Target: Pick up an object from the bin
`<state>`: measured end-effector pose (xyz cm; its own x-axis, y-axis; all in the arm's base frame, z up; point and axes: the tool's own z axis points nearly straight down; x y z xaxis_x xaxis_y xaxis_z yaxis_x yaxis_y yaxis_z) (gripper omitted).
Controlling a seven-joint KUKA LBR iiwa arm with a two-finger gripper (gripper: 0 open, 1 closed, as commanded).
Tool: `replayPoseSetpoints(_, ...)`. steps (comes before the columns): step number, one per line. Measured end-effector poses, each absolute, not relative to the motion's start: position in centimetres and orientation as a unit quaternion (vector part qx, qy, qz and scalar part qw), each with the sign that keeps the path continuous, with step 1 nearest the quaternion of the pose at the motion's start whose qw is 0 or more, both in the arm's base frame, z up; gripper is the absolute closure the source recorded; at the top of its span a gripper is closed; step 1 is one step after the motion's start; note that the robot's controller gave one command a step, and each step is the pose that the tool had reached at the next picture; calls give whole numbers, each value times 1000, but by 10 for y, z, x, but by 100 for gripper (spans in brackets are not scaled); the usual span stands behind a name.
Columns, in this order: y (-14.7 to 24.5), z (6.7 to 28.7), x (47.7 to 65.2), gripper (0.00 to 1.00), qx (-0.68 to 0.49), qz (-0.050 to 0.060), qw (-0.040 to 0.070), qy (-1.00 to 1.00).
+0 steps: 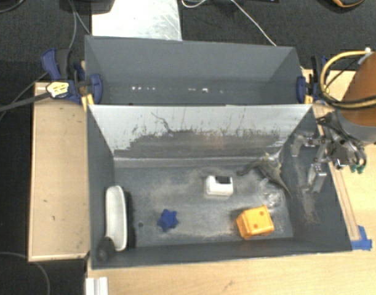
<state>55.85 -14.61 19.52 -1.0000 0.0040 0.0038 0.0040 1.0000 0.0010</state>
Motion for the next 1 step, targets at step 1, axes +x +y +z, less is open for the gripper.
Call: replayPoseSetpoints(1,-145,200,560,0,0,0,-2,-1000)
